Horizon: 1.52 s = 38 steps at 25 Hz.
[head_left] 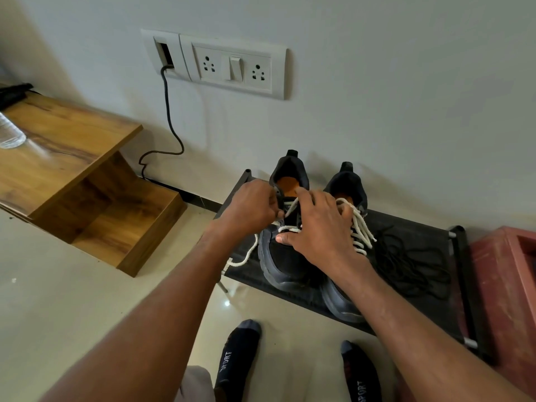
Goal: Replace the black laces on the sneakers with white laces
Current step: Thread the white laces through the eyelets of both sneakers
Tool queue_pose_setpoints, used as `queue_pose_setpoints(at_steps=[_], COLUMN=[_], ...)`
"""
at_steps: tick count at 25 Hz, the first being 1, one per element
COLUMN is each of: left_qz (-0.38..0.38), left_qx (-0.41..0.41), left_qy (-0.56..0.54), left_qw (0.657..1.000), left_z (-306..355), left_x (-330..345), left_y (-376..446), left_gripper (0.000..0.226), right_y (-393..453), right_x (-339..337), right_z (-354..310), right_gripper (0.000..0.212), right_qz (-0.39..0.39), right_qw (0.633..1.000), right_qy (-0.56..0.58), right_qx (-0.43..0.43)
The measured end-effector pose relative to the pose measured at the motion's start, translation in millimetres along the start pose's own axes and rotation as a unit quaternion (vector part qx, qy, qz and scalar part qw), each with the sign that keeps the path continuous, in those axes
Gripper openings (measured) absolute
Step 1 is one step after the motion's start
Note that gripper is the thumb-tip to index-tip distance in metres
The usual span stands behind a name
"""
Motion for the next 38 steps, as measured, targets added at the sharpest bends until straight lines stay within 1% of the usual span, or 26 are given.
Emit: queue_pose_setpoints(at_steps=[1,2,3,5,6,7,8,9,10,11,12,13,15,17,18,20,22,23,24,26,27,28,30,31,34,38], left_qz=[0.01,0.035,0.074,0.151,0.171,0.187,0.183,0.149,0.088,0.019,-0.03,-0.047,-0.024,0.06,0.111,0.178,0.184,0.182,0.178,0.128,0.08,0.029,-0.021,-0.015,0.04,0.023], left_qx=[-0.002,-0.001,0.002,0.004,0.003,-0.005,-0.016,-0.023,-0.017,-0.006,-0.002,-0.005,-0.012,-0.031,-0.052,-0.095,-0.114,-0.118,-0.113,-0.055,-0.013,0.015,0.024,0.019,-0.031,-0.073], left_qy=[-0.033,-0.112,-0.238,-0.502,-0.554,-0.524,-0.425,-0.289,-0.161,-0.066,-0.016,-0.001,-0.039,-0.17,-0.25,-0.415,-0.544,-0.554,-0.502,-0.284,-0.176,-0.085,0.006,-0.002,-0.14,-0.174], left_qw=[0.999,0.993,0.968,0.851,0.815,0.831,0.886,0.945,0.983,0.998,0.999,0.999,0.999,0.983,0.961,0.887,0.811,0.804,0.839,0.949,0.981,0.996,0.999,1.0,0.989,0.982], left_z=[2.5,6.7,10.6,9.2,7.2,3.4,-0.7,-3.5,-3.0,-3.1,-6.3,-9.6,-10.4,-11.4,-15.7,-26.6,-27.8,-27.1,-27.9,-18.7,-10.6,-5.0,-7.2,-9.4,-19.4,-26.2], left_x=[-2.3,-8.5,-19.4,-39.0,-44.4,-48.6,-48.4,-40.4,-24.0,-4.7,11.1,18.3,10.7,-13.6,-27.3,-39.9,-35.5,-34.6,-34.9,-30.2,-19.7,-7.0,8.7,7.6,-4.8,2.0], left_y=[0.2,0.0,-0.5,-3.4,-4.2,-5.1,-4.8,-3.0,-1.0,-0.8,0.4,2.0,3.6,2.5,0.6,-4.0,-7.5,-9.0,-9.2,-4.0,-0.3,1.0,3.1,3.3,2.6,-0.2], left_gripper=[0.03,0.027,0.024,0.025,0.027,0.028,0.031,0.034,0.037,0.037,0.034,0.032,0.031,0.024,0.022,0.026,0.027,0.024,0.023,0.029,0.029,0.028,0.028,0.026,0.018,0.019], right_y=[0.1,0.3,0.8,1.0,0.9,0.9,0.8,0.4,0.2,0.5,1.0,1.5,2.6,3.0,3.2,3.3,2.8,2.8,2.9,3.0,2.9,2.6,2.4,2.2,1.6,2.0], right_x=[0.9,0.9,0.7,0.7,1.8,3.0,4.0,4.7,4.6,4.8,4.7,4.7,5.3,5.2,4.9,4.9,6.0,6.5,7.0,8.2,8.7,8.6,7.7,7.4,5.8,3.2], right_z=[0.7,2.0,3.2,3.8,4.3,5.1,5.2,5.8,6.1,4.8,3.6,2.0,-0.3,-0.3,0.4,2.6,2.6,1.9,1.1,-0.4,-0.6,-0.7,-0.3,0.2,2.8,4.1], right_gripper=[0.103,0.102,0.102,0.101,0.101,0.1,0.101,0.101,0.102,0.103,0.104,0.104,0.105,0.105,0.105,0.105,0.105,0.105,0.105,0.104,0.104,0.104,0.105,0.105,0.106,0.103], right_qz=[0.0,0.001,0.001,0.001,0.001,-0.002,-0.006,-0.009,-0.01,-0.011,-0.011,-0.012,-0.015,-0.022,-0.026,-0.034,-0.043,-0.046,-0.047,-0.049,-0.049,-0.047,-0.042,-0.041,-0.042,-0.049], right_qw=[1.0,1.0,1.0,1.0,1.0,1.0,1.0,1.0,1.0,1.0,1.0,1.0,1.0,1.0,0.999,0.999,0.999,0.999,0.998,0.998,0.998,0.998,0.998,0.999,0.999,0.998], right_qy=[0.001,0.0,-0.001,-0.003,-0.001,0.002,0.007,0.014,0.019,0.021,0.021,0.02,0.018,0.019,0.021,0.023,0.02,0.02,0.023,0.031,0.034,0.035,0.035,0.032,0.021,0.023], right_qx=[0.001,0.003,0.006,0.008,0.008,0.007,0.006,0.006,0.007,0.005,0.003,0.001,-0.001,0.001,0.002,0.007,0.013,0.015,0.017,0.019,0.019,0.019,0.017,0.016,0.019,0.044])
Point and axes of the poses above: each hand's wrist, its own y-axis towards the middle knuckle, its own x-axis out of the palm, z = x × y, the point moved 10 cm from there along y, towards the middle knuckle, and after that the axes turned 6 degrees about x, right-handed, at the moved point
